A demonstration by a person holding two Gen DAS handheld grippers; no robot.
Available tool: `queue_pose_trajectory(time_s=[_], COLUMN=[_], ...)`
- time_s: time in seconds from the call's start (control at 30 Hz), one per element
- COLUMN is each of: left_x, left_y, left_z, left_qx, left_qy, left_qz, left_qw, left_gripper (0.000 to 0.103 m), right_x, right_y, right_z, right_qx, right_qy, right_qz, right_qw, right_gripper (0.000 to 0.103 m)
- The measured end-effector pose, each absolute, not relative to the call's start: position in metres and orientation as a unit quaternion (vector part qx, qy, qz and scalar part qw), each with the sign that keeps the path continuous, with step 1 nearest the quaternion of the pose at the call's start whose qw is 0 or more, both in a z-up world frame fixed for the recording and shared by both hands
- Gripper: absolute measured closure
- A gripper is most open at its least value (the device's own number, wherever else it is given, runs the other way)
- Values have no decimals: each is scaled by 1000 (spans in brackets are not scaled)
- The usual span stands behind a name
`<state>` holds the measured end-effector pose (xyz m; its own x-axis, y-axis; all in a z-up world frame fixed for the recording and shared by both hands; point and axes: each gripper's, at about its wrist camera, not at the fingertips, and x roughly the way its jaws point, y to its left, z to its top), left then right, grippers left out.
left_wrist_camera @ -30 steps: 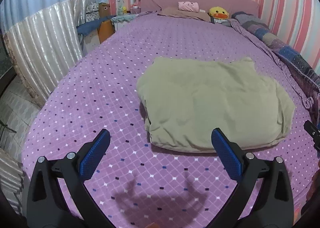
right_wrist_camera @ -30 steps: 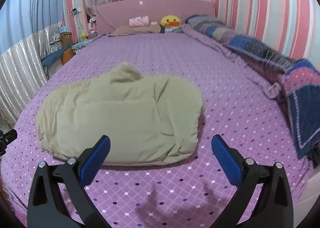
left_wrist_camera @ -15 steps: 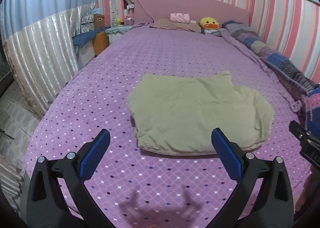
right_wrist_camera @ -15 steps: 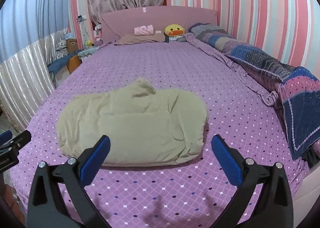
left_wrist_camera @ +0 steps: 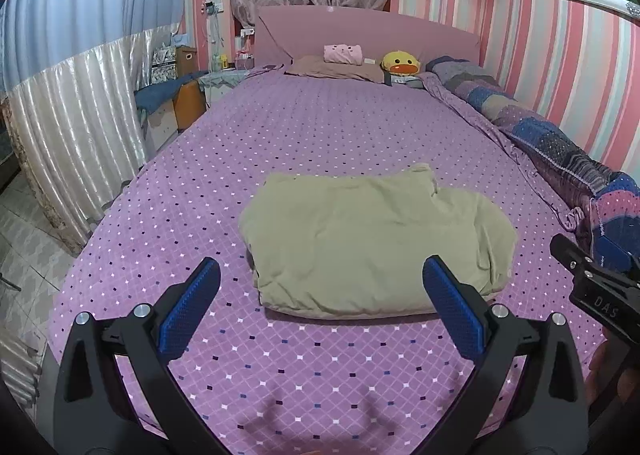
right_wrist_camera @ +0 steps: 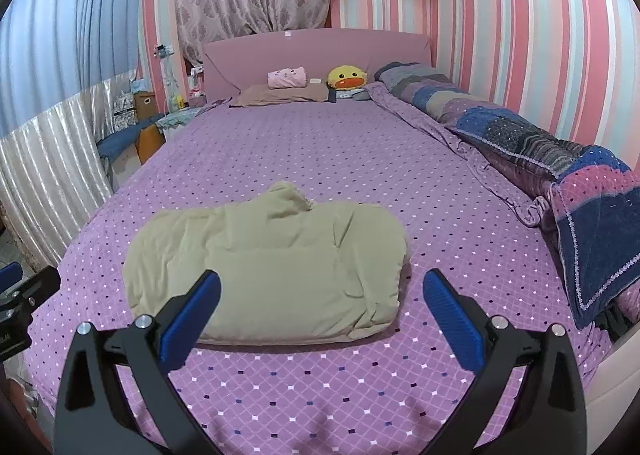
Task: Fold large clothes
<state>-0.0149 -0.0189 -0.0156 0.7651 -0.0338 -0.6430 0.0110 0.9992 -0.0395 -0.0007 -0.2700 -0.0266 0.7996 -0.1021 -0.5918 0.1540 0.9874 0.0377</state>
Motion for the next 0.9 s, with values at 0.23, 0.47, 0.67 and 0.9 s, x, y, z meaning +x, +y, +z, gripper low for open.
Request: queue_pose_trajectory(time_s=[0.23,0.47,0.67,0.9], left_x=[-14,-8,-6,-6], left_y=[-19,-16,-14,-15], left_z=[-14,-16,-19,-22], left_qx=[-17,-25,-33,-25], left_qy=[342,350,355,355], left_qz=[-14,-16,-19,-12], left_qw=[939,936,934,935], left_gripper=[3,3,3,3], right_x=[3,6,7,8], right_y=[-270,-268,-266,-264], right_z=[-28,-31,-31,-34], right_qx=[41,35,33,30], right_qy=[315,319,322,326], right_qz=[-71,-77,-81,-82], right_qw=[945,944,943,941], right_gripper=[2,2,2,2])
